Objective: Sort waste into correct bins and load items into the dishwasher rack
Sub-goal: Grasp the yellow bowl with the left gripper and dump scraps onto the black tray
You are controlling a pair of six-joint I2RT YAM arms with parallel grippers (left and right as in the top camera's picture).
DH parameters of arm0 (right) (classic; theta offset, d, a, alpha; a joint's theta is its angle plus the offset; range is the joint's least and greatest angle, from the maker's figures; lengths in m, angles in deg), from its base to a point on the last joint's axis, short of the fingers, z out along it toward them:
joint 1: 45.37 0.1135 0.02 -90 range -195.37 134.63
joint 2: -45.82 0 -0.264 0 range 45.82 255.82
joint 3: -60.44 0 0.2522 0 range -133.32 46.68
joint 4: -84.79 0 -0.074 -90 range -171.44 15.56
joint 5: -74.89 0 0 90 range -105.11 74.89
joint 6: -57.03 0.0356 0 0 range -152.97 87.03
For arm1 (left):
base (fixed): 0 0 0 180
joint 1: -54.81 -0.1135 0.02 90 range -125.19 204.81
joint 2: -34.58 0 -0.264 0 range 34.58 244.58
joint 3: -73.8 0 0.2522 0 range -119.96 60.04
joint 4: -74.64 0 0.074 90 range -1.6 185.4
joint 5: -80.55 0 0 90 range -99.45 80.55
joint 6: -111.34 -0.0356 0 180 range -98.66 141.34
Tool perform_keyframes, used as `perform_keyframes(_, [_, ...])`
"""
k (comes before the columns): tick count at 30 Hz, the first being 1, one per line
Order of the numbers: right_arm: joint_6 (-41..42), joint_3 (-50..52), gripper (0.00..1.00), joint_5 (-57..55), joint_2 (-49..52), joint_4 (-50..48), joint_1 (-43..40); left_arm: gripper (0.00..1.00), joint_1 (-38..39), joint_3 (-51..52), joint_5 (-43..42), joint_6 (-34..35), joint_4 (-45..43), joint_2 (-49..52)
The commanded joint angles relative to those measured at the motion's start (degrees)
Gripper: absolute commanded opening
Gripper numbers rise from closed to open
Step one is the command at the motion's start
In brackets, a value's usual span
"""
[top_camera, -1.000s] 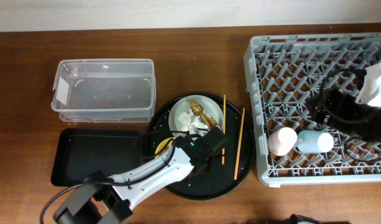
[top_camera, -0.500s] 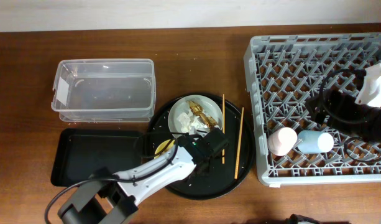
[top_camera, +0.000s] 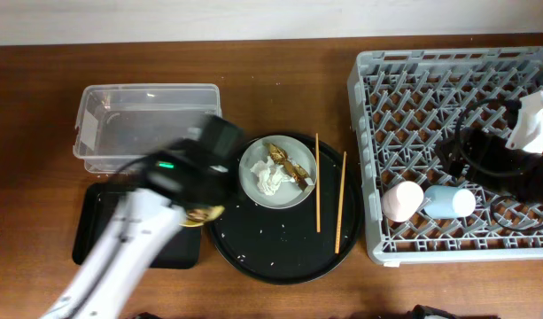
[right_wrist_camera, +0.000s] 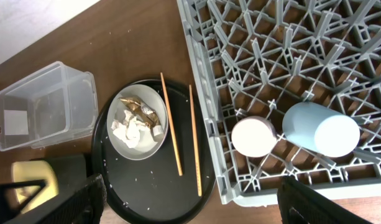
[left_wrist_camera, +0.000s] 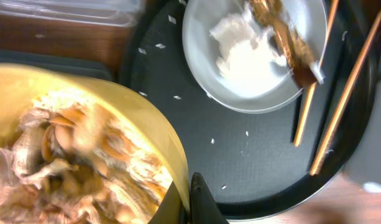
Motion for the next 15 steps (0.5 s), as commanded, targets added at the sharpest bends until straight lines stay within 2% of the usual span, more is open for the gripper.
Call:
perform_keyframes(1, [-0.61, -0.15, 0.88, -1.49, -0.02, 0.35, 0.42, 0.00, -19.19, 0.07, -28.46, -17.53, 1.55, -0.61])
perform_keyframes(2, [-0.61, -0.15, 0.88, -1.88, -0.02, 0.44, 0.42, 0.00, -27.45, 1.51, -39.74, -23.63, 2.08, -0.48])
perform_keyframes(3, [-0.61, -0.15, 0.88, -1.88, -0.02, 0.42, 0.42, 0.00, -32.39, 3.26, -45.64, -27.30, 2.69, -0.42])
perform_keyframes(5, [-0.61, -0.15, 0.87, -1.86, -0.02, 0.42, 0.42, 0.00, -40.48, 8.26, -51.47, -32.79, 3.02, -0.42])
perform_keyframes(7, [-0.61, -0.15, 0.88, -1.88, -0.02, 0.35, 0.42, 0.00, -47.25, 16.98, -58.47, -40.74, -1.46, -0.42])
perform_keyframes(10, [-0.61, -0.15, 0.88, -1.88, -0.02, 0.33, 0.42, 0.00, -52.22, 30.36, -70.79, -42.29, -16.41, -0.42])
perform_keyframes(12, [-0.61, -0.15, 0.88, -1.88, -0.02, 0.35, 0.42, 0.00, -53.55, 35.21, -76.98, -42.32, -21.16, -0.42])
perform_keyframes(15, [-0.61, -0.15, 0.88, -1.88, -0.02, 0.24, 0.42, 0.00, -57.70, 37.86, -84.76, -42.34, -23.19, -0.42])
